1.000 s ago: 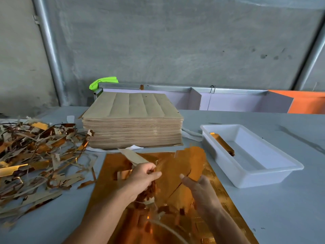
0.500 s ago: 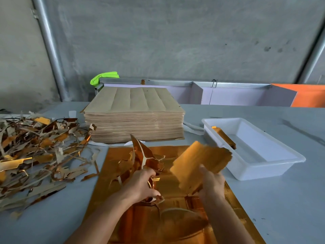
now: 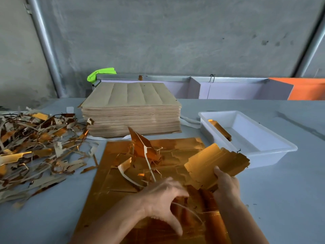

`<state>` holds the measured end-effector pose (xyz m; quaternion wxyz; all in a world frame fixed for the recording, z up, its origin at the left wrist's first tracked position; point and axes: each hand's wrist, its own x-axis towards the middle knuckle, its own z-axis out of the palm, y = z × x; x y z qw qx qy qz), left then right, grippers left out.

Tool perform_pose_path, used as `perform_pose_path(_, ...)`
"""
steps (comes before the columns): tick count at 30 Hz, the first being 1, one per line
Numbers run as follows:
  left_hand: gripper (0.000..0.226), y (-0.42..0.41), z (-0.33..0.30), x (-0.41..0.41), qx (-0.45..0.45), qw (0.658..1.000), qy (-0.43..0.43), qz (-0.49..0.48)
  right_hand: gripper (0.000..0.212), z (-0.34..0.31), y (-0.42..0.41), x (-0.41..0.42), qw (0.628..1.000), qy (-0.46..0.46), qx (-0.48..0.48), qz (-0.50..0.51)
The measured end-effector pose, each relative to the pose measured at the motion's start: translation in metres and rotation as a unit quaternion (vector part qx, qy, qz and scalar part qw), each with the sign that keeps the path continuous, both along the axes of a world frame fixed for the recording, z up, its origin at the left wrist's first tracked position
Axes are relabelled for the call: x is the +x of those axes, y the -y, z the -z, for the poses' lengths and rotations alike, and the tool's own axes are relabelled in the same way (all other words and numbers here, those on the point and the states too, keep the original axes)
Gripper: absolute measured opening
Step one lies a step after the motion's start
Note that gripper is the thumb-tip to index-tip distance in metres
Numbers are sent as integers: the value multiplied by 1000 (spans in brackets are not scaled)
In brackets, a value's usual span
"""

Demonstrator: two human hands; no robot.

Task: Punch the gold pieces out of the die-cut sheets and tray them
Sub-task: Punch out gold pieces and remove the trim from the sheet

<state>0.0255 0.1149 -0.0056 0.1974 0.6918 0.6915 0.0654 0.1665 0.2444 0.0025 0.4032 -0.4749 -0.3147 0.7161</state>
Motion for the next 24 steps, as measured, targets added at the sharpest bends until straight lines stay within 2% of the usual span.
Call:
perform_pose_path(2,78,2,3,3,-15,1000,-9,-12,50,0,3,4,1000,-6,-3,-2)
perform_pose_path(4,63,5,2,2,-3,999,7,-33,49,-1,5,9,1000,-12,4,-10)
perform_pose_path(8,20,10,-4,-7,25,995,73,-63,48,-4,7,16,999,-16,35,-35)
perform_pose_path(10,14,13,-10,-15,67,987,113,-93,45,-5,10,17,998,-13,56,-40)
perform_pose_path(12,19,17,-15,-21,144,961,175,-157,39,-5,12,15,997,2,76,-29)
perform_pose_path(15,19,17,-21,-28,276,883,231,-300,20,-3,16,8,994,39,105,-14)
perform_pose_path(17,17,12,-25,-29,333,832,257,-363,7,-3,25,-2,987,80,136,-32)
perform_pose_path(19,17,6,-27,-27,378,796,283,-379,17,-5,35,-14,974,121,182,-54)
perform_pose_path(21,18,1,-28,-19,401,780,316,-361,22,-8,48,-24,967,129,198,-99)
perform_pose_path(24,18,-6,-19,-8,365,793,351,-340,15,-9,61,-37,964,111,188,-151)
